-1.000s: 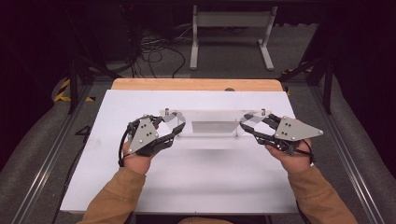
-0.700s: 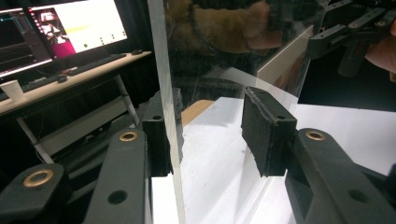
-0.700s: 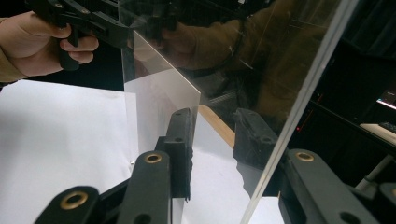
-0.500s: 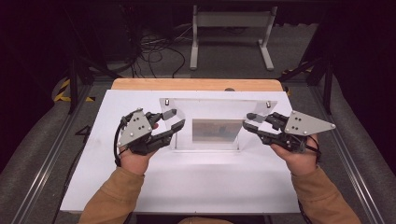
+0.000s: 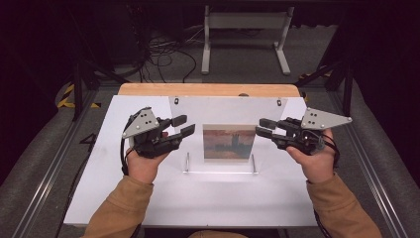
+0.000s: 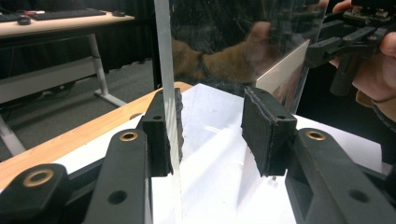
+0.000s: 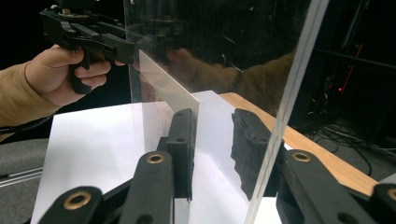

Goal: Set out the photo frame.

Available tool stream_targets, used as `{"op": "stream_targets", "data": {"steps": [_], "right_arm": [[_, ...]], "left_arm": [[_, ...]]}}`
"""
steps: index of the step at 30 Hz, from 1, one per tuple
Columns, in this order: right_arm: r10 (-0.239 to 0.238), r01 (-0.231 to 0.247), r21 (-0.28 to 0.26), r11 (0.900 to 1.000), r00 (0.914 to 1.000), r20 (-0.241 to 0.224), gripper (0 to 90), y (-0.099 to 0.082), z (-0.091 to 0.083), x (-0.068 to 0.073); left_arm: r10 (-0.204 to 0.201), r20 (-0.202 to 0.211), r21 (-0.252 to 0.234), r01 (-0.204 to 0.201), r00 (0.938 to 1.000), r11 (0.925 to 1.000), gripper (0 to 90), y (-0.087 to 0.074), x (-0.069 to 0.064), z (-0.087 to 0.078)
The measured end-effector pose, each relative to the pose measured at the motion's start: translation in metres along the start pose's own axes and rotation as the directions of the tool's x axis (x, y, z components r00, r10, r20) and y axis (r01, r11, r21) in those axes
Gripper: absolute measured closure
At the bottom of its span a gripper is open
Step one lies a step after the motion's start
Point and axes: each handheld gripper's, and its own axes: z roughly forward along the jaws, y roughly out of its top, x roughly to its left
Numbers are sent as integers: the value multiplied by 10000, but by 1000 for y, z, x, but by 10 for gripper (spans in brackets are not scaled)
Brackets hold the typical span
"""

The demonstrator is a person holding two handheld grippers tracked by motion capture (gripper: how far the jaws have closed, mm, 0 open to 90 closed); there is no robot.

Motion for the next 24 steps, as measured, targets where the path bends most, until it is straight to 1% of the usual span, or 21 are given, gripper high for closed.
{"op": "stream_targets", "data": {"steps": [3, 5, 6, 9, 12, 14, 15, 16, 17, 18, 19, 20, 22, 24], "right_arm": [[182, -182, -86, 9998, 9998, -42, 665, -1, 2, -4], [342, -343, -215, 9992, 9994, -51, 664, -2, 3, -6], [371, -372, -243, 9990, 9993, -43, 663, -3, 3, -7], [482, -483, -289, 9984, 9988, -37, 660, -3, 5, -9], [576, -577, -290, 9979, 9983, -45, 657, -3, 6, -12], [657, -658, -355, 9972, 9978, -29, 648, -4, 9, -16], [659, -659, -379, 9971, 9978, -15, 643, -5, 10, -18], [659, -659, -379, 9971, 9978, -15, 643, -5, 10, -18], [641, -638, -441, 9970, 9979, 68, 629, -6, 12, -20], [590, -582, -450, 9973, 9981, 155, 621, -6, 13, -21], [590, -582, -450, 9973, 9981, 155, 621, -6, 13, -21], [576, -559, -523, 9971, 9978, 328, 607, -7, 16, -22], [555, -534, -550, 9971, 9977, 380, 597, -8, 16, -22], [495, -458, -617, 9970, 9970, 588, 579, -9, 18, -23]], "left_arm": [[-118, -19, -40, 118, 9999, 9999, 561, 0, 2, 2], [-117, -27, -50, 117, 9999, 9999, 561, 0, 4, 4], [-159, -32, -111, 159, 9999, 9998, 560, 0, 5, 5], [-185, -35, -86, 185, 9998, 9998, 559, 0, 7, 6], [-295, -80, -95, 294, 9995, 9995, 557, 0, 10, 8], [-242, -153, -102, 240, 9996, 9997, 555, 0, 14, 11], [-399, -134, -111, 398, 9991, 9991, 555, 0, 14, 12], [-399, -134, -111, 398, 9991, 9991, 554, 0, 14, 12], [-439, -188, -115, 437, 9989, 9990, 553, 0, 17, 14], [-439, -188, -115, 437, 9989, 9990, 552, 0, 17, 14], [-516, -182, -84, 515, 9985, 9986, 552, 0, 19, 16], [-673, -163, -141, 671, 9976, 9976, 548, 0, 20, 17], [-658, -228, -121, 656, 9976, 9978, 547, 0, 23, 19], [-715, -226, -126, 712, 9972, 9974, 546, 0, 25, 20]]}}
